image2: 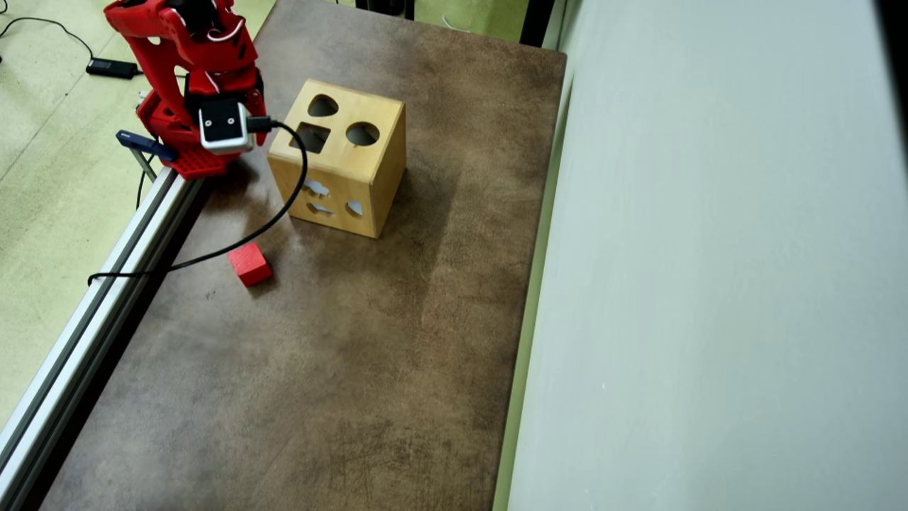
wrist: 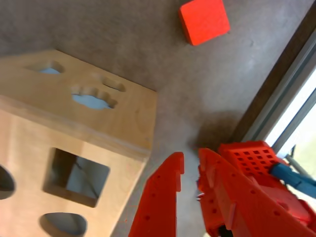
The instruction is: Pick and place the red cube on the square hole
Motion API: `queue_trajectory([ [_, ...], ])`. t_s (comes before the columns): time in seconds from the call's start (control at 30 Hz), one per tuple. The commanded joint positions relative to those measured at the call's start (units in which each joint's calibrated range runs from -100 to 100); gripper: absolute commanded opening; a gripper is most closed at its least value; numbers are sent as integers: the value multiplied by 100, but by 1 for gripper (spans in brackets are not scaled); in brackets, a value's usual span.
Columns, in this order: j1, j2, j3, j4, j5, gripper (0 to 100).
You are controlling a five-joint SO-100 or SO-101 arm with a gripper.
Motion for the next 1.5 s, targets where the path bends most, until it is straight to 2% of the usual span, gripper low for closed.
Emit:
queue_trajectory([
  [0.0,133,-21,116,-72,283,6],
  [0.17,237,-12,348,-1029,488,6],
  [0.37,244,-4,1520,-2122,962,6],
  [0.63,638,5,2254,-2798,1343,6],
  [0.93,1589,13,2754,-3345,2300,6],
  [1.47,1723,-63,3497,-3369,2183,6],
])
